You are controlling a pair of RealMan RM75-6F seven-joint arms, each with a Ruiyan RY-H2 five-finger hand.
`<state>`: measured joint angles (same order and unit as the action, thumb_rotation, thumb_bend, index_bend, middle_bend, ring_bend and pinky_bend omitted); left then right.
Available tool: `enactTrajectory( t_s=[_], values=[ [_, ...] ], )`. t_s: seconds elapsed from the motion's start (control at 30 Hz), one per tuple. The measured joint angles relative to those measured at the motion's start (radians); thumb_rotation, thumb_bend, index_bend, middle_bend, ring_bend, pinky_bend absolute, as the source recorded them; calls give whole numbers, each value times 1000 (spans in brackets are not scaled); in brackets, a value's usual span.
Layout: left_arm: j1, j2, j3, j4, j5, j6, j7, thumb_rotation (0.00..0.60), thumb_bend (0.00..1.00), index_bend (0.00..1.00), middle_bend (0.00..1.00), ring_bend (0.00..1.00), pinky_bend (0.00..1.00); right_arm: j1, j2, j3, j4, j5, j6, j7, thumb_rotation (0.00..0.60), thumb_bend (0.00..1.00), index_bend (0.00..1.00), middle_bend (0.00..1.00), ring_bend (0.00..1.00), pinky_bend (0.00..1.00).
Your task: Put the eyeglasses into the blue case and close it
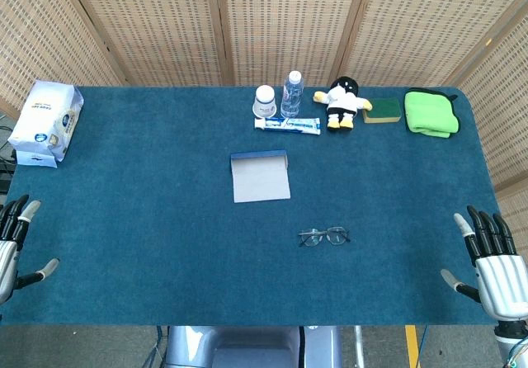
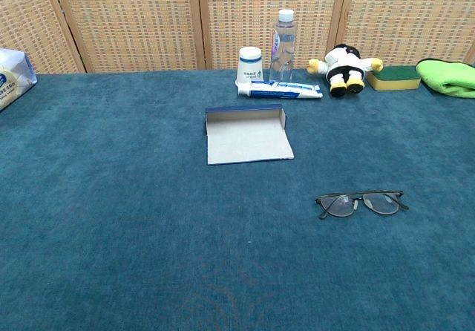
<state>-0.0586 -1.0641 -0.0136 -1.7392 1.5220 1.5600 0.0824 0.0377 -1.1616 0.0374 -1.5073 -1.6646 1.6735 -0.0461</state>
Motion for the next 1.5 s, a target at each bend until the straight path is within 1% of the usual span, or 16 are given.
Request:
enactTrajectory(
  t_s=[0.2,0.47,0.6,0.77,0.87,0.97,1.1,1.27,1.4,1.5],
  values=[
    [4,3,0,0,6,3,-8,600,0,0,0,0,0,0,-2,0,3,-1,-3,0,600,17,1,0,0,0],
    [2,1,-2,5,11,-3,-10,600,0,0,0,0,0,4,-4,0,9,3,-18,2,600,53,31,0,0,0],
    [3,1,-3,3,17,1,-11,600,0,0,0,0,0,14,-2,1,7,8,-41,16,600,84,69,0,0,0],
    [6,0,-1,3,22,0,-9,600,0,0,0,0,0,56,3,-5,-2,5,-127,53,600,125,145,0,0,0],
    [7,-2,-1,3,26,4,-8,600,0,0,0,0,0,98,3,-5,-5,4,-200,50,600,209,201,0,0,0],
    [9,-5,-3,2,25,7,-6,600,0,0,0,0,0,153,-3,5,-19,4,-272,16,600,252,251,0,0,0],
    [12,-6,-7,2,18,7,-4,600,0,0,0,0,0,223,-23,21,-37,4,-354,-48,600,260,305,0,0,0],
    [12,-13,-17,6,3,8,-3,600,0,0,0,0,0,285,-82,27,-25,-13,-435,-147,600,262,344,0,0,0],
    [14,-15,-18,5,0,8,0,600,0,0,0,0,0,335,-153,31,6,-4,-518,-225,600,312,354,0,0,0],
    [15,-14,-18,3,-6,3,4,600,0,0,0,0,0,370,-204,39,39,24,-568,-277,600,345,355,0,0,0]
  ],
)
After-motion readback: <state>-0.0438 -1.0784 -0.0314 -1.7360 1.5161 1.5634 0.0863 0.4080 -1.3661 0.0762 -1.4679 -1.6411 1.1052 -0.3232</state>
